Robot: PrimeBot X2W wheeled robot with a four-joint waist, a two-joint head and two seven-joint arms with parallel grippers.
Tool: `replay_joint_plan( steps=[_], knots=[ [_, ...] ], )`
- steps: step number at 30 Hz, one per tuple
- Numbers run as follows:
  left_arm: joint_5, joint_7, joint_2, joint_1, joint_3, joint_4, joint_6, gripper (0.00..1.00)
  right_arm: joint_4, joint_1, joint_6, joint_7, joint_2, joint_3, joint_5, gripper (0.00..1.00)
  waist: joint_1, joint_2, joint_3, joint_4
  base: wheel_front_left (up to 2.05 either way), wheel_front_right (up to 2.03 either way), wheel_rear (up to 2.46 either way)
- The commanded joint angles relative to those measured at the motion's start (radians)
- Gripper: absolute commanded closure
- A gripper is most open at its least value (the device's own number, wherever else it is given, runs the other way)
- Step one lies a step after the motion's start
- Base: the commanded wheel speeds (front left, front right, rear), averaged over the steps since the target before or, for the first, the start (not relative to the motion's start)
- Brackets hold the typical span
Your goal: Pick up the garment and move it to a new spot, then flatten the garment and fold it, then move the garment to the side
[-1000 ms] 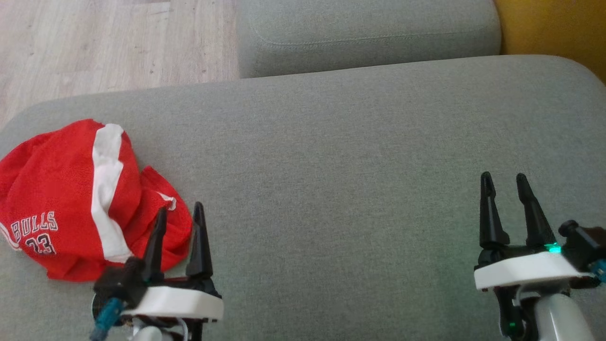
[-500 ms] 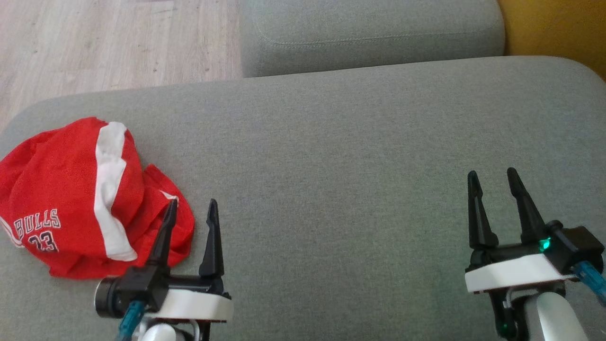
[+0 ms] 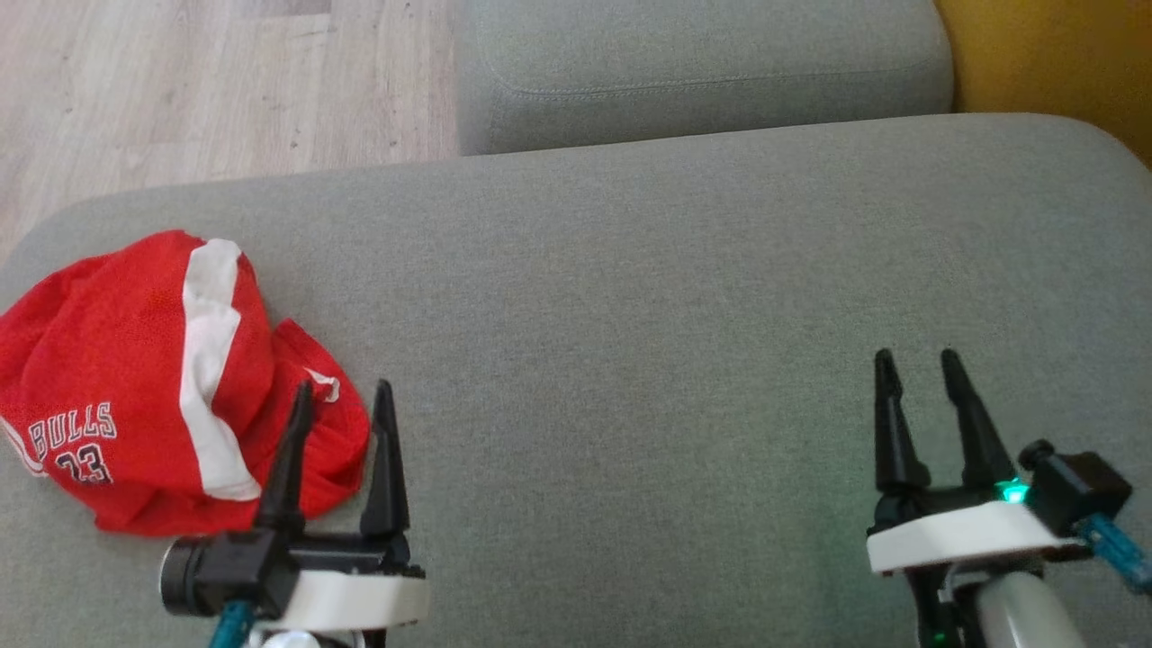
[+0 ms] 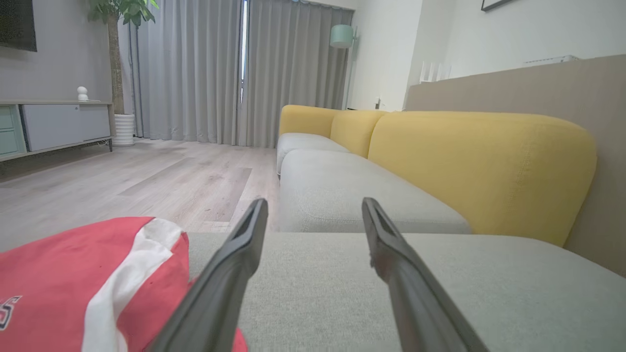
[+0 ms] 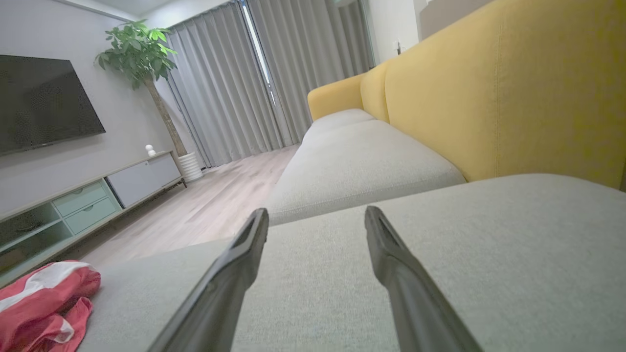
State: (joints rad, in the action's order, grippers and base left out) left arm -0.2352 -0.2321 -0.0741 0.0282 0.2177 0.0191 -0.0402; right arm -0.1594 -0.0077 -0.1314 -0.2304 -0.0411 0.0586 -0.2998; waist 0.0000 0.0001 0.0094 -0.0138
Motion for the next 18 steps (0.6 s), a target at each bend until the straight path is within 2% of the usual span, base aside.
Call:
replay_joint_plan(
  steps=[1,6,18],
  knots=[
    [0.039,-0.016,0.007,-0.023,-0.039,-0.029,0.006,0.00,0.018,-0.025,0.001,-0.018,-0.009,0.034,0.012,0.00,0.0000,-0.0001,-0.003,0.000,0.00,0.00,0.00],
    [0.105,-0.030,0.017,-0.012,-0.038,0.016,0.026,0.00,-0.016,-0.034,0.001,-0.031,-0.009,0.061,-0.028,0.00,0.0000,-0.0001,-0.013,0.000,0.00,0.00,0.00],
    [0.096,-0.030,0.023,-0.017,-0.048,0.067,0.040,0.00,-0.018,-0.039,0.001,-0.031,-0.009,0.058,-0.045,0.00,0.0000,-0.0001,-0.018,-0.004,0.00,0.00,0.00]
  ],
)
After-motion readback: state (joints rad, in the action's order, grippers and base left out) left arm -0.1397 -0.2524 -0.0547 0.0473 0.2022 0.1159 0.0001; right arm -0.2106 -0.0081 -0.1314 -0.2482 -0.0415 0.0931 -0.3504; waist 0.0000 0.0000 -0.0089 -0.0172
